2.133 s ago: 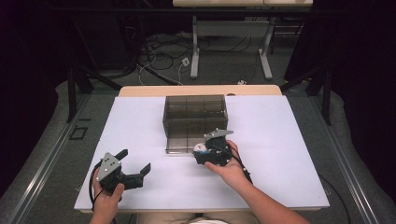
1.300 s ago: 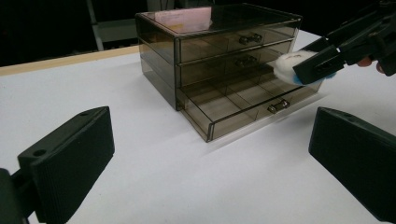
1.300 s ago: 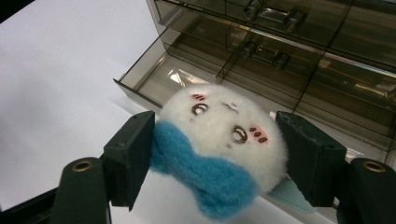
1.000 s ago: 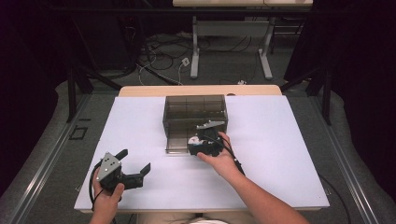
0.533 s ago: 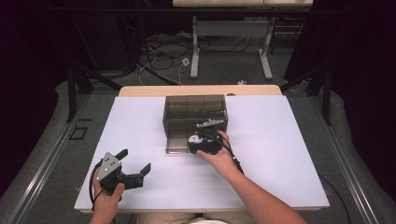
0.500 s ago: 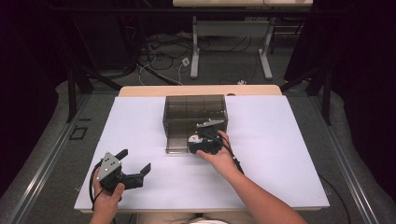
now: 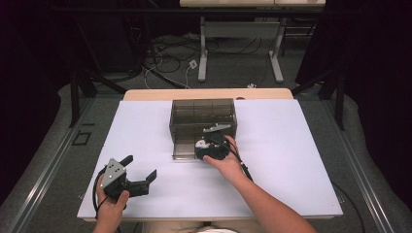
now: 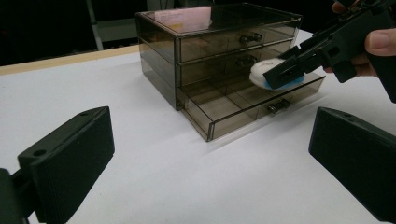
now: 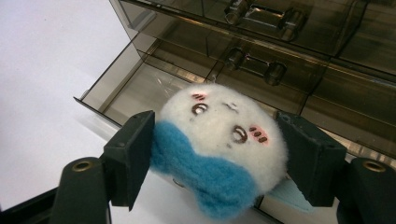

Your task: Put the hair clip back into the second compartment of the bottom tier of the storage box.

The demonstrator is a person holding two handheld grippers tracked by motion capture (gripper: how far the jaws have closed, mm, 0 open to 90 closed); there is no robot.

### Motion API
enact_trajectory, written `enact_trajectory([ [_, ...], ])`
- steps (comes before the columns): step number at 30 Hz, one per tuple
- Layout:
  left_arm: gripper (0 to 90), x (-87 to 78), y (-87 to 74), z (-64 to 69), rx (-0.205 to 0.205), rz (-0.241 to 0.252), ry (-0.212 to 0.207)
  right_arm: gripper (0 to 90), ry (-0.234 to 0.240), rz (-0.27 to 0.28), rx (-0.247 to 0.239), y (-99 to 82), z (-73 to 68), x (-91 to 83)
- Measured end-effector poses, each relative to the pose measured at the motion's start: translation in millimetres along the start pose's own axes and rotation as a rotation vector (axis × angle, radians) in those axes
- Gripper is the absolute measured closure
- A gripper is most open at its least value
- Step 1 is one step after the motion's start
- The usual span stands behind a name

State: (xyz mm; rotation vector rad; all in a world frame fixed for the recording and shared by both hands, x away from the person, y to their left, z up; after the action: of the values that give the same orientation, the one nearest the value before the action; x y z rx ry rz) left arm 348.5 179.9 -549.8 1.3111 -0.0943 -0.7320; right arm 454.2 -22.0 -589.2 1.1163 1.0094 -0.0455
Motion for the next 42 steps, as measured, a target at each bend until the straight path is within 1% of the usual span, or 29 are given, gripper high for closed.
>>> enact_trajectory([
  [1,0.3,0.0,0.0,0.0,0.000,0.000,0.000,30.1,0.001,0.000,0.001,0.0,0.2,0.3],
  [2,0.3,0.0,0.0,0.0,0.000,0.000,0.000,30.1,0.001,0.014,-0.001,0.9,0.6,1.7],
  [3,0.3,0.0,0.0,0.1,0.000,0.000,0.000,30.1,-0.002,-0.004,0.002,-0.5,0.9,1.2],
  [4,0.3,0.1,-0.1,0.1,0.000,-0.001,0.000,30.1,0.000,0.008,0.004,0.2,0.9,2.3],
  [6,0.3,0.2,-0.1,0.1,0.000,0.000,0.000,30.1,-0.004,-0.001,0.001,-0.6,1.5,2.9],
  [8,0.3,0.1,0.0,0.3,0.000,0.000,-0.001,30.1,-0.004,0.000,0.002,-0.5,1.4,3.7],
  [9,0.3,0.1,0.0,0.3,0.000,0.000,-0.001,30.1,-0.007,0.003,-0.005,-0.3,2.0,4.3],
  [10,0.3,0.0,-0.1,0.4,0.000,0.000,-0.002,30.1,-0.006,-0.004,-0.006,-0.9,2.0,4.3],
  [12,0.3,0.1,-0.1,0.4,0.000,0.000,-0.001,30.1,-0.006,0.001,-0.003,-0.7,2.0,5.5],
  [13,0.3,0.1,-0.1,0.3,0.000,0.000,-0.002,30.1,-0.004,0.013,-0.001,0.1,1.7,6.8],
  [14,0.3,0.1,-0.1,0.4,-0.001,0.000,-0.002,30.1,-0.007,0.002,-0.006,-0.7,2.1,7.0],
  [16,0.3,0.1,-0.2,0.2,0.000,-0.001,-0.002,30.1,-0.011,0.001,-0.015,-1.0,3.0,8.0],
  [18,0.3,0.1,-0.1,0.2,0.000,-0.001,-0.002,30.1,-0.009,-0.007,-0.008,-1.7,2.2,8.2],
  [19,0.3,0.1,-0.1,0.2,0.000,-0.001,-0.002,30.1,-0.013,0.001,-0.014,-1.3,2.7,9.1],
  [20,0.3,0.1,-0.1,0.1,0.000,-0.001,-0.002,30.1,-0.011,-0.007,-0.014,-2.0,2.4,9.0],
  [21,0.3,0.2,-0.2,-0.1,0.001,-0.002,-0.001,30.1,-0.012,-0.002,-0.014,-1.6,2.3,9.6],
  [22,0.3,0.2,-0.3,0.0,0.001,-0.002,-0.002,30.1,-0.011,-0.012,-0.019,-2.4,2.1,8.9],
  [25,0.3,0.1,-0.2,0.2,0.000,-0.001,-0.002,30.1,-0.014,-0.002,-0.025,-1.7,1.7,9.6],
  [33,0.3,0.1,-0.3,0.0,0.002,-0.002,-0.002,29.4,-0.010,0.000,-0.014,-1.7,1.6,9.6],
  [37,0.3,0.1,-0.4,0.1,0.001,-0.003,-0.002,27.7,-0.015,0.000,-0.019,-2.1,2.5,9.6],
  [39,0.3,0.0,-0.4,0.1,0.002,-0.003,-0.002,26.3,-0.017,0.017,-0.024,-0.9,3.3,10.3],
  [42,0.3,-0.1,-0.4,-0.1,0.002,-0.003,-0.002,24.8,-0.018,0.012,-0.024,-0.8,3.0,8.1],
])
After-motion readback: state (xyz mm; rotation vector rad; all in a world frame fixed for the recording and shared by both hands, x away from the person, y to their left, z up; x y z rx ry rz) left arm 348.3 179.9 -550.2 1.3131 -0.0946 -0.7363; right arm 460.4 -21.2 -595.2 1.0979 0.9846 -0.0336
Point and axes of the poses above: each handheld gripper's, and its own axes: x roughly forward along the jaws, y roughly out of its top, z roughly to its right, the point moved 10 cm from there along x, roughly forward along the jaws, and after that the axes turned 15 degrees about -x, right-handed, at the moved point
